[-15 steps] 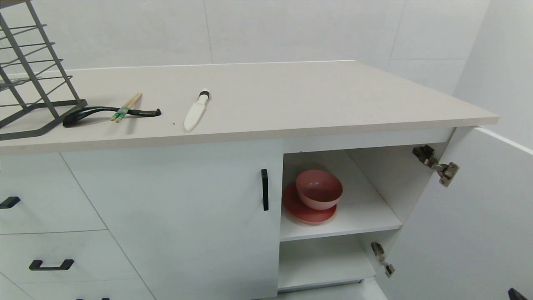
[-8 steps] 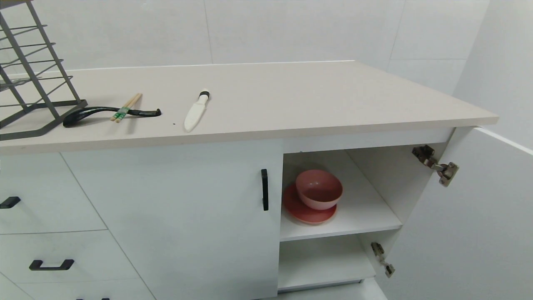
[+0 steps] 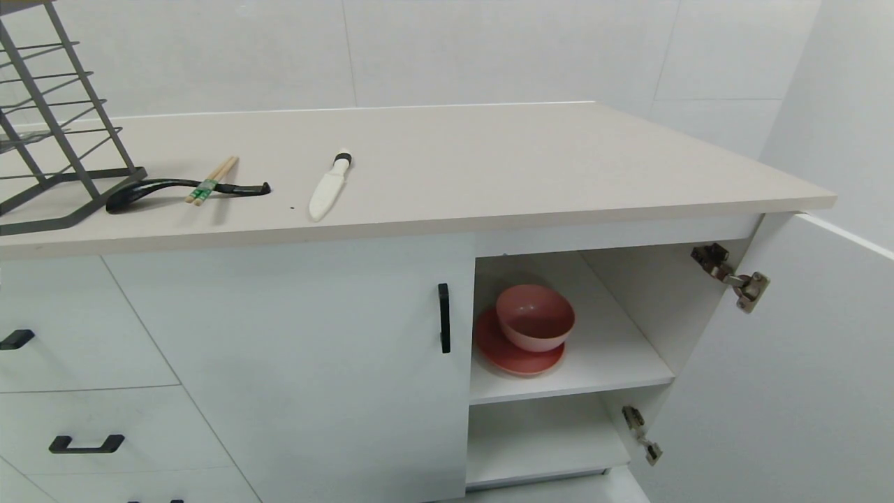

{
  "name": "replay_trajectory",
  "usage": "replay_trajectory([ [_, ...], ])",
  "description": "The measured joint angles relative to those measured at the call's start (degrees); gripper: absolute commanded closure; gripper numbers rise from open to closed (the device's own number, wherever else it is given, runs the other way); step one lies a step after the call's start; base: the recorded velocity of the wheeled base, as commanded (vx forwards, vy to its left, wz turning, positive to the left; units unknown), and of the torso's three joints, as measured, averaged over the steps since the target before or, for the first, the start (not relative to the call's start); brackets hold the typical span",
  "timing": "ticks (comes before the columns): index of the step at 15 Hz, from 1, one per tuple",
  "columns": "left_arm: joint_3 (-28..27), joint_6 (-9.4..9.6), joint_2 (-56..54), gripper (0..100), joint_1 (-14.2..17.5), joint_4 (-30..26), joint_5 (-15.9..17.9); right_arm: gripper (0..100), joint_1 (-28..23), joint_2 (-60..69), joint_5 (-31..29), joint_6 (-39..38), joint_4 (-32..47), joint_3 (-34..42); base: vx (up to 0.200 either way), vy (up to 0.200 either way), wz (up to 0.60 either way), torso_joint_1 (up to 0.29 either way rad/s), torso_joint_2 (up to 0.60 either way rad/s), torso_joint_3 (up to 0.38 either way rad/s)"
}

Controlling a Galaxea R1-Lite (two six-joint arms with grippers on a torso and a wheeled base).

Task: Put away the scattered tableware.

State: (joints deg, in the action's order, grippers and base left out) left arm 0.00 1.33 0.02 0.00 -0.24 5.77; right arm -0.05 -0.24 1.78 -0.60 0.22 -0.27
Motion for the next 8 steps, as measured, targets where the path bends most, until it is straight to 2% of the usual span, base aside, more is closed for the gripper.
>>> replay_trajectory([
  [6, 0.0, 0.0, 0.0, 0, 0.0, -0.02, 0.02, 0, -0.05, 0.32, -0.01, 0.05, -0.04, 0.0, 0.0, 0.0, 0.0, 0.0, 0.0, 0.0],
  [8, 0.0, -0.24, 0.0, 0, 0.0, -0.02, -0.07, 0, -0.05, 0.34, -0.04, 0.16, -0.04, 0.0, -0.2, 0.0, 0.0, 0.002, 0.0, 0.002],
])
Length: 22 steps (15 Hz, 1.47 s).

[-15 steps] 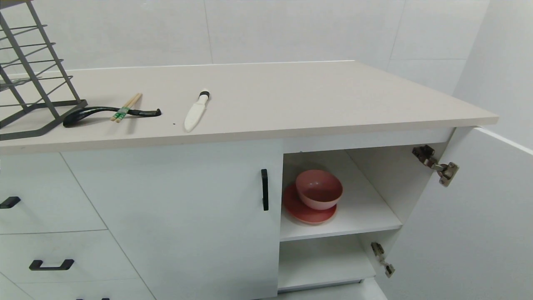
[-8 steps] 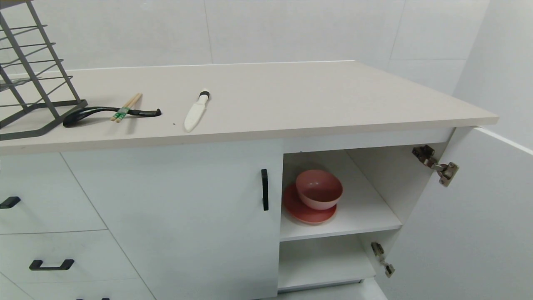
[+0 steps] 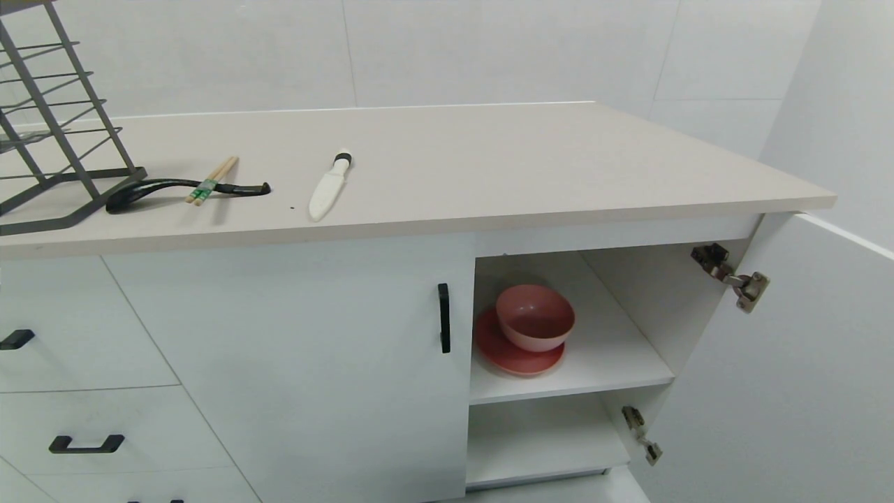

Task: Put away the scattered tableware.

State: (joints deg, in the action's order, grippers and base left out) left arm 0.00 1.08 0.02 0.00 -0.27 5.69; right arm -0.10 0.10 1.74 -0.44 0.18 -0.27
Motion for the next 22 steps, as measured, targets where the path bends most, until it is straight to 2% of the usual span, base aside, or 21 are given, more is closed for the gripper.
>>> replay_trajectory([
  [10, 0.0, -1.27, 0.0, 0, 0.0, 0.02, -1.38, 0, 0.0, 0.0, 0.0, -0.05, -0.02, 0.0, -0.2, 0.0, 0.0, 0.006, 0.0, 0.003],
  [11, 0.0, -1.27, 0.0, 0, 0.0, 0.0, -1.38, 100, 0.0, 0.0, -0.02, -0.07, -0.02, 0.0, -0.2, -0.2, 0.0, 0.002, 0.0, 0.002],
  [13, 0.0, -1.27, 0.0, 0, -0.02, 0.02, -1.38, 100, 0.0, 0.0, 0.0, -0.13, 0.0, 0.0, -0.2, -0.2, 0.0, 0.005, 0.0, 0.002],
  [20, 0.0, -1.33, 0.0, 0, 0.0, 0.05, -1.4, 100, 0.0, 0.0, 0.0, -0.24, 0.0, 0.0, 0.0, -0.2, 0.0, 0.002, 0.0, 0.004],
  [22, 0.0, -1.33, 0.0, 0, -0.02, 0.06, -1.38, 100, 0.0, 0.0, 0.0, -0.27, 0.0, 0.0, -0.2, -0.2, 0.0, 0.002, 0.0, 0.007],
])
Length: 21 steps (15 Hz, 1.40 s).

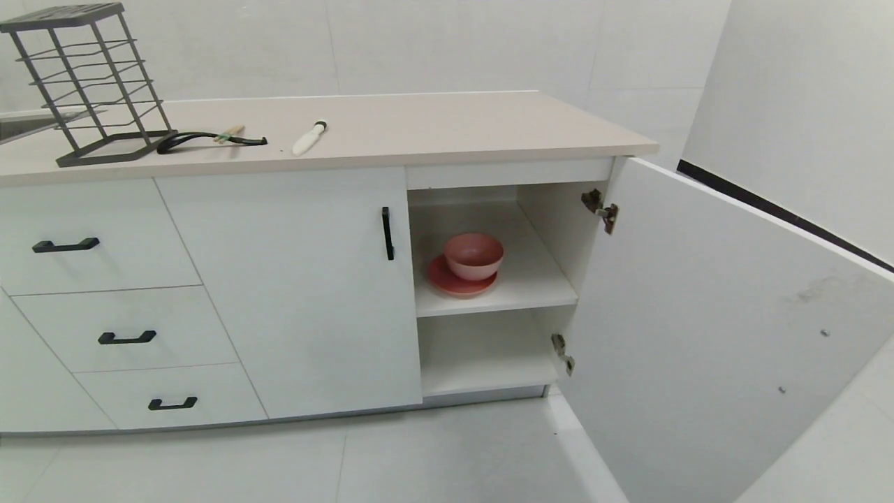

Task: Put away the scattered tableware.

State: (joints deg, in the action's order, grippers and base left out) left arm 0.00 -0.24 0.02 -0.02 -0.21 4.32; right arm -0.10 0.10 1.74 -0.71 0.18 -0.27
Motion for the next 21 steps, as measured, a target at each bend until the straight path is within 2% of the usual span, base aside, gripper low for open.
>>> replay_trajectory([
  [6, 0.0, 0.0, 0.0, 0, -0.05, 0.02, -0.02, 100, -0.01, -0.02, 0.02, -0.16, -0.02, 0.0, -0.2, 0.0, 0.0, 0.004, 0.0, 0.001],
  [16, 0.0, -0.07, 0.0, 0, 0.02, 0.02, -0.02, 100, -0.06, -0.02, 0.0, -0.35, -0.07, 0.05, 0.0, -0.2, 0.0, 0.0, 0.0, 0.001],
  [18, 0.0, -0.09, 0.0, 0, 0.02, 0.02, -0.07, 100, -0.06, -0.02, -0.02, -0.33, -0.02, 0.05, 0.0, 0.0, 0.0, 0.0, 0.0, 0.0],
  [20, 0.0, -0.16, 0.0, 0, 0.02, 0.1, -0.05, 100, -0.06, -0.02, -0.07, 0.06, -5.49, 0.16, 0.0, 0.0, 0.0, 0.0, 0.0, 0.0],
  [21, 0.0, -0.18, 0.0, 0, 0.0, 0.02, -0.09, 100, -0.11, -0.05, 0.33, 0.55, -12.32, -0.02, 0.0, 0.0, 0.0, 0.0, 0.0, 0.0],
])
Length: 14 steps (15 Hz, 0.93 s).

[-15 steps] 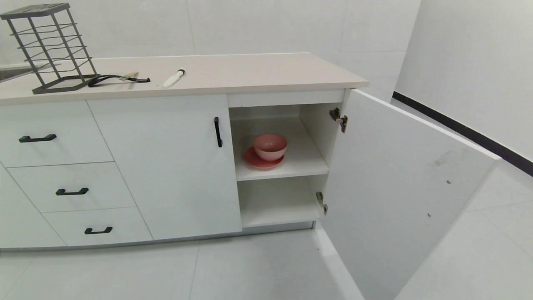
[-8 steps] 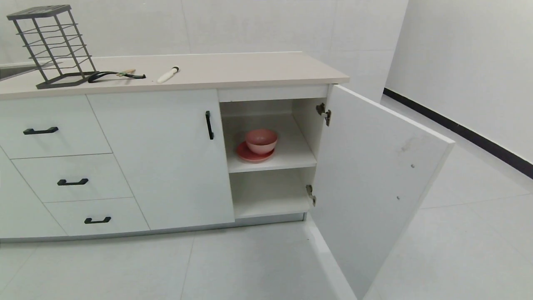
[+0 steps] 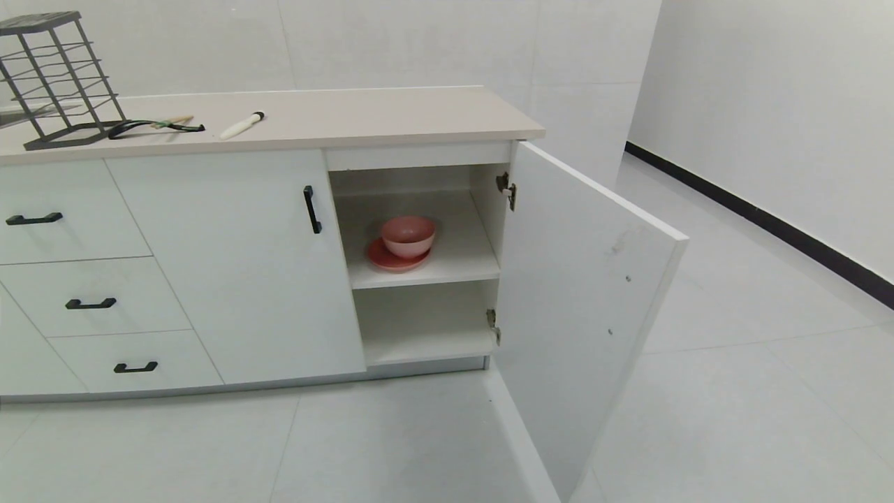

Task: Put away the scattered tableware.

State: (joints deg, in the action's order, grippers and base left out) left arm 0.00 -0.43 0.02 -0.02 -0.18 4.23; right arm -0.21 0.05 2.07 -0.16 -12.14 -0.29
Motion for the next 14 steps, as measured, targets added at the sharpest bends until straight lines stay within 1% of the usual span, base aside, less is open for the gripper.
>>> replay_trajectory([
  [1, 0.0, 0.11, 0.0, 0, -0.07, -0.02, -0.02, 100, -0.23, -0.23, 1.94, 0.54, -2.99, -0.28, 0.0, 0.0, 0.0, 0.0, 0.0, 0.0],
  [2, 0.0, 0.05, 0.0, 0, 0.02, 0.0, 0.0, 100, -0.45, -1.04, 5.17, 0.91, -2.08, -1.39, 0.0, 0.0, 0.0, 0.0, 0.0, 0.0],
  [4, 0.0, 0.02, 0.0, 0, 0.02, 0.0, 0.0, 100, -1.06, -5.74, 9.69, 2.15, -0.28, -4.5, 0.0, 0.0, 0.0, 0.0, 0.0, 0.0],
  [5, 0.0, 0.0, 0.0, 0, 0.0, 0.0, 0.0, 100, -1.3, -8.97, 10.76, 3.99, -0.28, -6.03, 0.0, 0.0, 0.0, 0.0, 0.0, 0.0],
  [7, 0.0, 0.02, 0.0, 0, 0.02, 0.02, 0.0, 100, -1.55, -17.52, 11.89, 7.27, -2.72, -8.74, 0.0, 0.0, 0.0, 0.0, 0.0, 0.0],
  [10, 0.0, -0.01, 0.0, 0, 0.02, 0.0, 0.0, 100, -1.41, -32.9, 13.23, 9.44, -12.57, -10.57, 0.0, 0.0, 0.0, 0.0, 0.0, 0.0],
  [14, 0.0, -0.01, 0.0, 0, 0.02, 0.0, 0.0, 100, -0.76, -55.55, 17.21, 10.96, -30.35, -10.9, 0.0, 0.0, 0.0, 0.0, 0.0, 0.0],
])
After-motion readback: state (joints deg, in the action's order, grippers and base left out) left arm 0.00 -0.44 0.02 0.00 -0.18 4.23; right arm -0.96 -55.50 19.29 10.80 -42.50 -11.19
